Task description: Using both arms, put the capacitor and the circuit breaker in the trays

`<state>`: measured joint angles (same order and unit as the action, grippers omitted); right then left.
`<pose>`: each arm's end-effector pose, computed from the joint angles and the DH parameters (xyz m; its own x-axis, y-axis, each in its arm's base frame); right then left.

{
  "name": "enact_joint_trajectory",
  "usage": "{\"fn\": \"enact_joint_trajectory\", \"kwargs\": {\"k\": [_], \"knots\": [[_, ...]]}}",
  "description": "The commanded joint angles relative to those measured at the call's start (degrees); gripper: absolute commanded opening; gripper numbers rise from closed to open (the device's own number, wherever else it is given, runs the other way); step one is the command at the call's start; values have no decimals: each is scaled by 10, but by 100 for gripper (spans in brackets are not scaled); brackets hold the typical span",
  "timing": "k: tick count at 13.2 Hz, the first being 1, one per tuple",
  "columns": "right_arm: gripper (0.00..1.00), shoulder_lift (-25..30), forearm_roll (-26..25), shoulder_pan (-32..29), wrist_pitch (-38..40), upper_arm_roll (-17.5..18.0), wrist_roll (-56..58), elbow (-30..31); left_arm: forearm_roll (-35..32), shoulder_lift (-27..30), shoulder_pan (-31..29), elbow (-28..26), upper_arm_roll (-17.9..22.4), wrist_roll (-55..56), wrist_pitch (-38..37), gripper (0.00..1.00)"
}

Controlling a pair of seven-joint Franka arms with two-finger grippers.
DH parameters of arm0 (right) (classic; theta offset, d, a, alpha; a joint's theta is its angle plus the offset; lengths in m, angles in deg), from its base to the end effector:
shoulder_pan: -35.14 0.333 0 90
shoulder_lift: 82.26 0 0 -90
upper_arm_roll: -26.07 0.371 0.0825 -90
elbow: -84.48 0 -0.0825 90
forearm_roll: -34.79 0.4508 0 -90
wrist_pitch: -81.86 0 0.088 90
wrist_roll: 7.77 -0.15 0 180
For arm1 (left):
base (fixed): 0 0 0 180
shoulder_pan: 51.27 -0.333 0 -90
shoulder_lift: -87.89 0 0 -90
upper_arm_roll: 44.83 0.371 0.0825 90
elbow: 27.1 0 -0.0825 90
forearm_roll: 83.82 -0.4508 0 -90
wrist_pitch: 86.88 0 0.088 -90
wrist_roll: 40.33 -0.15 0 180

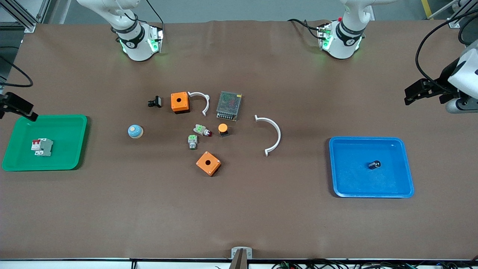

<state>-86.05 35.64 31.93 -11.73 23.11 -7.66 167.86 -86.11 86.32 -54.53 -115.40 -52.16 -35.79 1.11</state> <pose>0.6538 -0.0673 0.6632 0.9881 -0.1053 0.1119 -0.1047 -0.9944 -0.0112 0.6251 -0.0373 0.6326 0.9995 0.0095 -0.0296 0.0084 -0.9992 -0.0389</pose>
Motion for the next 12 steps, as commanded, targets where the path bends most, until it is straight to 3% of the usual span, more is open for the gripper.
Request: {"fn": "enact_joint_trajectory", "kwargs": {"k": [1, 12], "knots": [[100, -3, 0, -4, 12, 4, 1, -16, 12, 9, -2, -7, 1, -14, 0, 100], [100, -3, -2, -3, 37, 4, -1, -31, 3, -3, 3, 16, -1, -9, -4, 100]]}}
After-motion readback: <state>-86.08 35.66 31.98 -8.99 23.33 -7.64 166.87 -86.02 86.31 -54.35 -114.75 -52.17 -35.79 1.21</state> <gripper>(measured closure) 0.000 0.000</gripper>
